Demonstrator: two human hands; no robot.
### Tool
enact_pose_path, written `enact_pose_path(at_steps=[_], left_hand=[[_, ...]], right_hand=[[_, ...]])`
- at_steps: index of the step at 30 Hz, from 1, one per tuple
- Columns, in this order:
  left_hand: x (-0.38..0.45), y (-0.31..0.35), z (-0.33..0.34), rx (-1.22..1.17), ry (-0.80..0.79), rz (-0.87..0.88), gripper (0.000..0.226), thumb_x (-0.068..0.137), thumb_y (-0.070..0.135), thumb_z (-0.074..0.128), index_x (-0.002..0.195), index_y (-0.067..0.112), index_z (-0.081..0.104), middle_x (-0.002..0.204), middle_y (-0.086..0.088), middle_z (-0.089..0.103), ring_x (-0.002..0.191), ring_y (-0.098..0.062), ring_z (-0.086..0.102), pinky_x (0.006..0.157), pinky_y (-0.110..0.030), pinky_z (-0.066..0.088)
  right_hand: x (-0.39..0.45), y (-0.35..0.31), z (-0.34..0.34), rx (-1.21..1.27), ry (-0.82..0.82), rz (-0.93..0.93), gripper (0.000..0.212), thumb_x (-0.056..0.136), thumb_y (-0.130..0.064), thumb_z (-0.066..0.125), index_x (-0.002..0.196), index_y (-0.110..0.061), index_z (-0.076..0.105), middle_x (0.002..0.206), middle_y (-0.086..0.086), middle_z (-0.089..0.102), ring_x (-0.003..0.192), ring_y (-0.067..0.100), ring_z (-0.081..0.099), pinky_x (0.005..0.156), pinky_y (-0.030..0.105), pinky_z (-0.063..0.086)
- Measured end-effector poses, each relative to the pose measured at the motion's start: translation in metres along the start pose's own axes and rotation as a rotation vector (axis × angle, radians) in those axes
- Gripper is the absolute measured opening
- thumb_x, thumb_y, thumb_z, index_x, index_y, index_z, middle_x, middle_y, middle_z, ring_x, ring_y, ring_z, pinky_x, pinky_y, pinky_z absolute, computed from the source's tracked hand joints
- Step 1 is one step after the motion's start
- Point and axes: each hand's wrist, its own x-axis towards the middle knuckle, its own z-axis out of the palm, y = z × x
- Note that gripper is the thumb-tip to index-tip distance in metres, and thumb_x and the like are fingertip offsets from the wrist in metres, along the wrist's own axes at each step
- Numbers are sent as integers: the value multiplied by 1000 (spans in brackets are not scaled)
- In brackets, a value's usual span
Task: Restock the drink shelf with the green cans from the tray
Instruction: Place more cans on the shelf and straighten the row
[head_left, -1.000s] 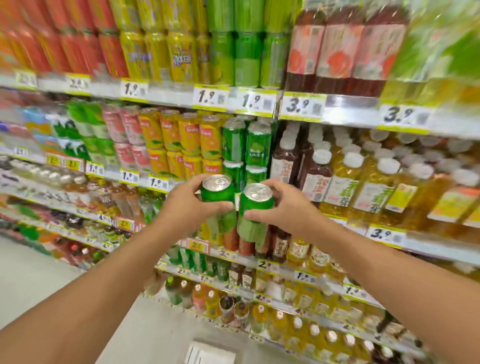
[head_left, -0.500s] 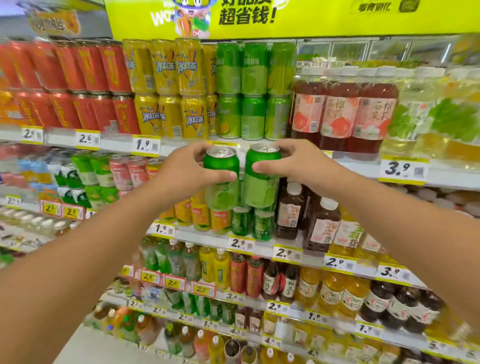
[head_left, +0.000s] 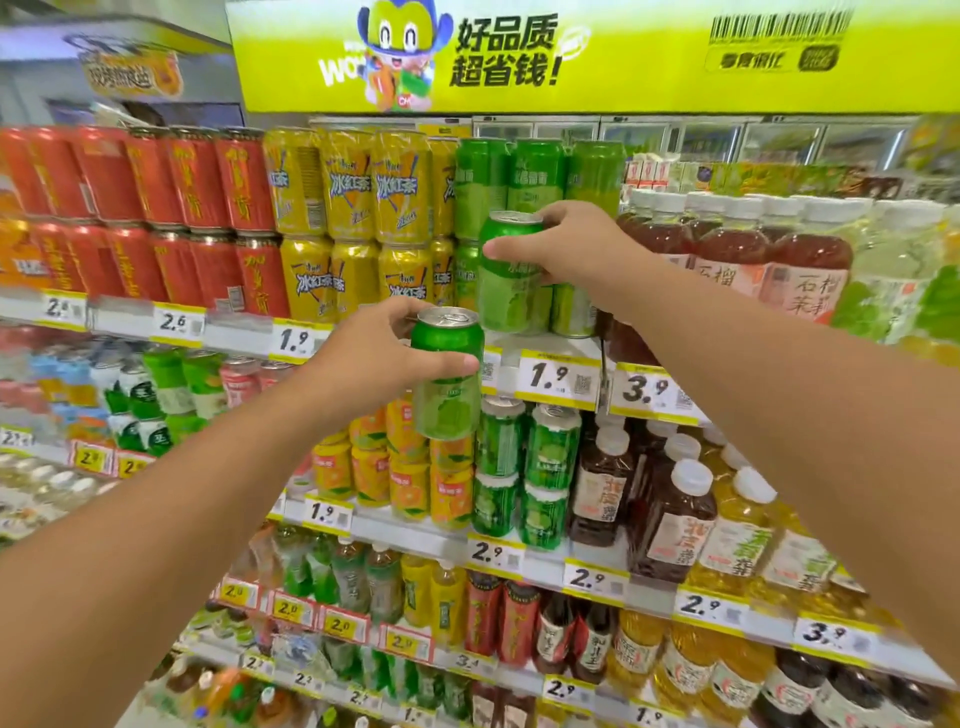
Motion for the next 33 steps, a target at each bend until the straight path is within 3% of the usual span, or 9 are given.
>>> enact_pose_path(at_steps=[3, 8, 11, 16, 19, 23, 27, 31, 33], left_hand=[[5, -2, 0, -17, 0, -3, 61, 60, 41, 92, 114, 32, 65, 104, 17, 72, 93, 3, 68, 75, -21, 51], [8, -6, -2, -24, -25, 16, 57, 61, 38, 92, 112, 32, 66, 102, 18, 74, 89, 7, 68, 76, -18, 53], [9, -9, -3, -37, -29, 23, 56, 62, 36, 91, 112, 31, 66, 102, 17, 74, 91, 3, 70, 73, -16, 51], [11, -13, -2, -74, -47, 20, 53, 63, 32, 92, 109, 30, 67, 100, 16, 75, 90, 2, 71, 71, -18, 53], [12, -14, -3, -73, -60, 22, 51, 64, 32, 91, 108, 30, 67, 98, 18, 75, 88, 3, 70, 62, -12, 50], [13, -14, -5, -68, -49, 18, 54, 62, 35, 92, 110, 32, 66, 100, 19, 75, 89, 4, 70, 69, -16, 51], [13, -14, -4, -79, -50, 22, 52, 64, 33, 91, 110, 32, 66, 99, 18, 75, 83, 8, 69, 55, -7, 47], [13, -16, -2, -89, -66, 11, 52, 62, 35, 91, 108, 33, 66, 101, 17, 75, 89, 4, 70, 69, -15, 54], [13, -16, -1, -91, -60, 10, 56, 61, 38, 91, 110, 33, 66, 102, 18, 75, 91, 4, 70, 71, -18, 55]], right_hand=[[13, -2, 13, -37, 6, 12, 102, 64, -58, 87, 146, -13, 47, 118, -1, 57, 100, 17, 65, 90, 38, 58], [22, -1, 36, -67, 30, 31, 99, 66, -56, 87, 147, -13, 46, 139, 5, 56, 119, 23, 58, 99, 40, 51], [24, -2, 47, -73, 39, 37, 97, 68, -51, 88, 146, -10, 46, 142, 6, 54, 126, 24, 53, 92, 32, 45], [26, 3, 60, -90, 52, 55, 92, 68, -49, 88, 140, -9, 47, 135, 6, 55, 119, 22, 54, 83, 30, 43], [27, 6, 64, -62, 63, 62, 88, 69, -49, 88, 137, -10, 48, 131, 4, 56, 108, 19, 53, 81, 31, 43], [27, 9, 67, -18, 66, 77, 87, 70, -50, 87, 136, -11, 46, 129, 3, 55, 102, 17, 50, 78, 31, 42], [24, 13, 69, 21, 53, 91, 90, 72, -55, 84, 140, -12, 44, 135, 3, 53, 104, 16, 48, 79, 31, 40], [13, 17, 61, -1, 27, 110, 89, 78, -58, 77, 145, -14, 40, 137, 2, 53, 108, 15, 54, 83, 33, 45], [-1, 18, 51, -3, 40, 99, 78, 85, -53, 72, 145, -15, 41, 124, -2, 58, 91, 9, 59, 77, 31, 50]])
